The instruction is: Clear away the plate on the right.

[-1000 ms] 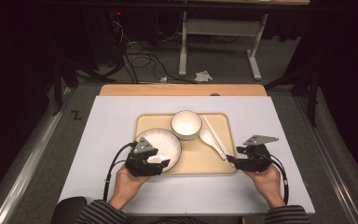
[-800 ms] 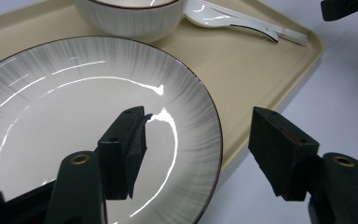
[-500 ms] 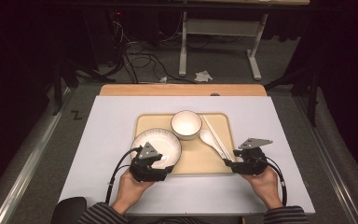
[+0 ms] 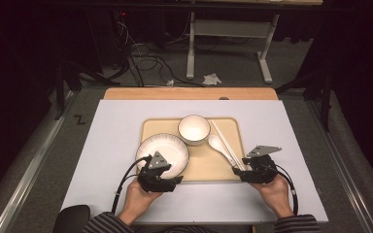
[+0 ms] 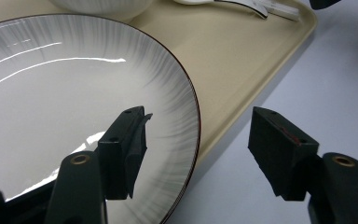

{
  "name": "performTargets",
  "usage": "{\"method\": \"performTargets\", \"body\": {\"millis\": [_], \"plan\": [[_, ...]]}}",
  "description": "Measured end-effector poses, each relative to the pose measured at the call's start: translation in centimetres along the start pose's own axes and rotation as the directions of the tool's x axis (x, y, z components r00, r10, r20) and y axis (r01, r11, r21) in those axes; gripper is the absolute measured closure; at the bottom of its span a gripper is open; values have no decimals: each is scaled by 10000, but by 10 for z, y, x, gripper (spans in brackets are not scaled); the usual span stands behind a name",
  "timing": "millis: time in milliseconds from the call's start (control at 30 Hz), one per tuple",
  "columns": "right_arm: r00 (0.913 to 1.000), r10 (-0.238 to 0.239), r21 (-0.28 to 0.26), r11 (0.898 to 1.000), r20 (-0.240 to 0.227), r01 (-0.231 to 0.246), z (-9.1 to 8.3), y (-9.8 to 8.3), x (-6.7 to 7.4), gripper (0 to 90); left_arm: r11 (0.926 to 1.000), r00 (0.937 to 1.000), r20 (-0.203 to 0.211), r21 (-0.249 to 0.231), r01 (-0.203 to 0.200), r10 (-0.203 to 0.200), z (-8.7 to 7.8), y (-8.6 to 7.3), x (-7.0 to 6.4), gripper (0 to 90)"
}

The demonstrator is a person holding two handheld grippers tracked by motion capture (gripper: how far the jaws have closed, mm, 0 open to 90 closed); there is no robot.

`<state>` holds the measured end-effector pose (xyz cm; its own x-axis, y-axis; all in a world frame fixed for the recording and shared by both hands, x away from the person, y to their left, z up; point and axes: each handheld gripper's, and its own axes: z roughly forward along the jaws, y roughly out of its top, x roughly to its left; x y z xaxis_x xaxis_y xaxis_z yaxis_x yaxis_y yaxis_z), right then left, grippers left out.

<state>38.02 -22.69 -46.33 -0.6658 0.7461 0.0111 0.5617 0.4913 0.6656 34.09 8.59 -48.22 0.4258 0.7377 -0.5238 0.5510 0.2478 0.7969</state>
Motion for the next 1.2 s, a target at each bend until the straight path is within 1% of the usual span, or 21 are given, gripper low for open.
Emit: {"method": "performTargets", "body": {"millis": [33,100,233,300,367,600,667,700,800,833,900,933,967,1033,1167,1200], "plan": [[10000,-28,15,10000,1,28,0,0,0,452,10000,10000,-18,-21,45,-45,1,-1,0,371],[10000,-64,6,10000,-56,64,2,-1,1,451,10000,10000,-23,46,14,-14,2,-3,0,371],[10000,-72,107,9999,6,72,3,-2,2,450,9998,10000,4,165,-74,74,2,-6,-1,371],[9999,-154,133,9998,20,154,3,-2,2,450,9999,10000,13,167,-15,14,2,-7,-2,371],[9999,-128,114,9999,28,128,3,-3,3,449,9997,9999,27,233,-113,112,2,-9,-2,370],[9999,-130,271,9995,-9,131,5,-4,5,447,9991,9998,27,374,-176,175,5,-16,-4,370],[9998,-146,347,9993,-127,150,6,-4,5,446,9987,9998,64,468,-204,202,6,-18,-5,370],[9998,-157,373,9992,-137,162,6,-4,5,445,9980,9996,80,557,-286,282,6,-19,-5,370],[9995,-273,399,9988,-176,280,7,-5,6,441,9978,9995,94,590,-301,296,6,-20,-6,370],[9996,-201,403,9990,-219,210,8,-5,6,440,9976,9995,101,616,-316,310,6,-21,-6,370],[9994,-242,527,9983,-250,255,8,-5,7,438,9976,9995,97,622,-317,312,7,-21,-6,370],[9992,-313,506,9982,-256,325,9,-5,7,436,9976,9996,105,632,-275,269,7,-21,-6,370],[9990,-355,567,9977,-255,369,9,-5,8,434,9972,9995,108,671,-319,312,7,-22,-6,370],[9992,-304,589,9978,-279,320,10,-5,9,432,9969,9994,115,708,-342,335,7,-23,-6,370],[9982,-519,651,9964,-312,538,12,-5,10,430,9962,9994,112,803,-335,327,8,-24,-6,370],[9982,-490,653,9966,-342,512,13,-5,10,430,9961,9994,118,815,-346,337,8,-24,-6,370]]}}
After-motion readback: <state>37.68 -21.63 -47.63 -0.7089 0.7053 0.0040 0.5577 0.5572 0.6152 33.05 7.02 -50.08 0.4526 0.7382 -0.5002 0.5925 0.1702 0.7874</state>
